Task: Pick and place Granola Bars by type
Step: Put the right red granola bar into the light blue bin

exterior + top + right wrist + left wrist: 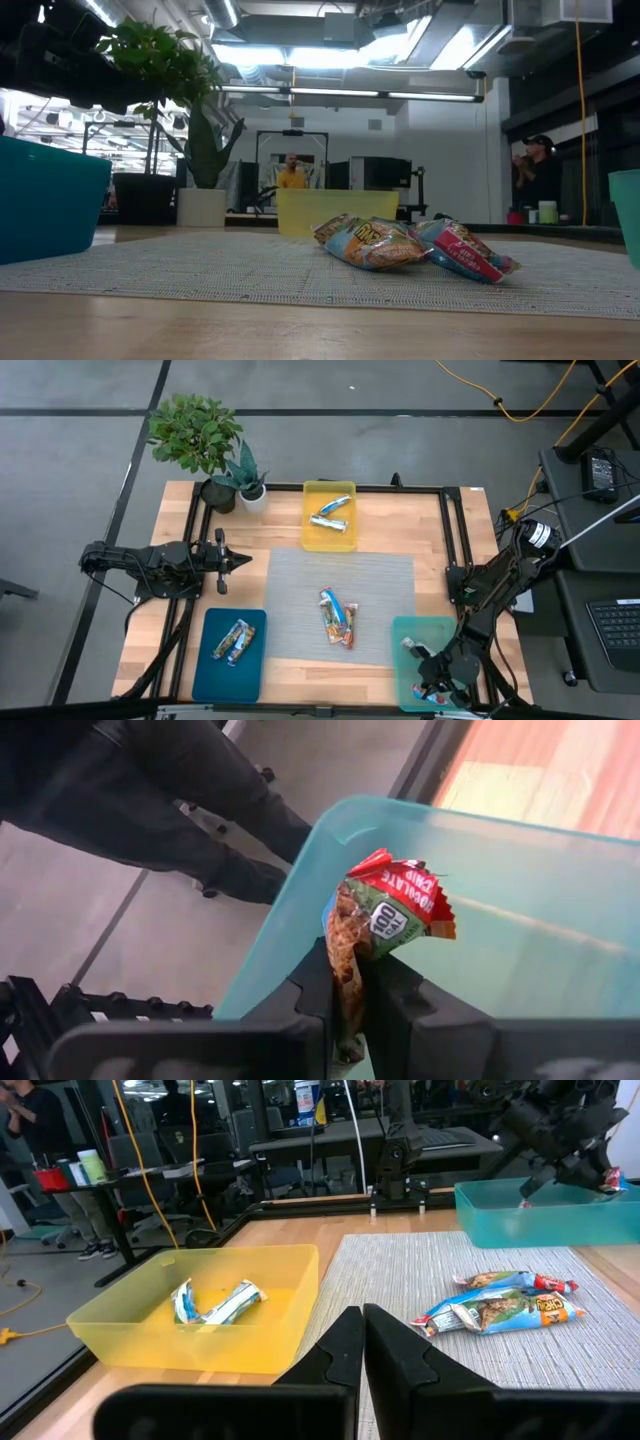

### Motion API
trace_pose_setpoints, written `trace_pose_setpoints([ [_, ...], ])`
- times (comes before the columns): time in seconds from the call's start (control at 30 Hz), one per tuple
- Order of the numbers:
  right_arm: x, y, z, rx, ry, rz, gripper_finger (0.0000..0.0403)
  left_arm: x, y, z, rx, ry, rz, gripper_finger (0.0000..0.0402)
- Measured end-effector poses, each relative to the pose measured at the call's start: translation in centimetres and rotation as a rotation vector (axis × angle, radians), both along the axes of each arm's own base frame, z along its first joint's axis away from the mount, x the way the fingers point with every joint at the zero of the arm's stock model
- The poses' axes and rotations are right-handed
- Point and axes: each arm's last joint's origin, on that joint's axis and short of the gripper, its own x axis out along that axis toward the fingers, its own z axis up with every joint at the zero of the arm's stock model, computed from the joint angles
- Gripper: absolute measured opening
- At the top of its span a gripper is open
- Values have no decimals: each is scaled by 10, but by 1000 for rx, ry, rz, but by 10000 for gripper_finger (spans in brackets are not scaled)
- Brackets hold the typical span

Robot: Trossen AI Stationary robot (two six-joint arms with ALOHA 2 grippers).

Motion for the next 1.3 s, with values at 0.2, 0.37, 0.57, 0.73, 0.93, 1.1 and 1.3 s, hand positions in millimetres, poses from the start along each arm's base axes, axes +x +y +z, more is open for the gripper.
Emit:
trace_pose_setpoints([
  [0.2, 2, -4, -3, -36, 28, -20, 43, 0, 0, 0, 0, 0, 0, 4],
  [0.37, 3, -17, -14, -135, 144, -129, 44, 0, 0, 0, 0, 0, 0, 6],
  [0.57, 4, -27, -21, -204, 233, -204, 44, 0, 0, 0, 0, 0, -1, 7],
  [0.73, 7, -29, -21, -205, 237, -217, 44, 0, 0, 0, 0, 0, 0, 3],
  [0.93, 7, -28, -20, -179, 242, -231, 49, 0, 0, 0, 0, 0, 0, 8],
  [1.1, 8, -27, -19, -155, 264, -249, 88, 0, 0, 0, 0, 0, 0, 5],
  [1.3, 6, -27, -19, -123, 324, -238, 157, 0, 0, 0, 0, 0, 0, 6],
])
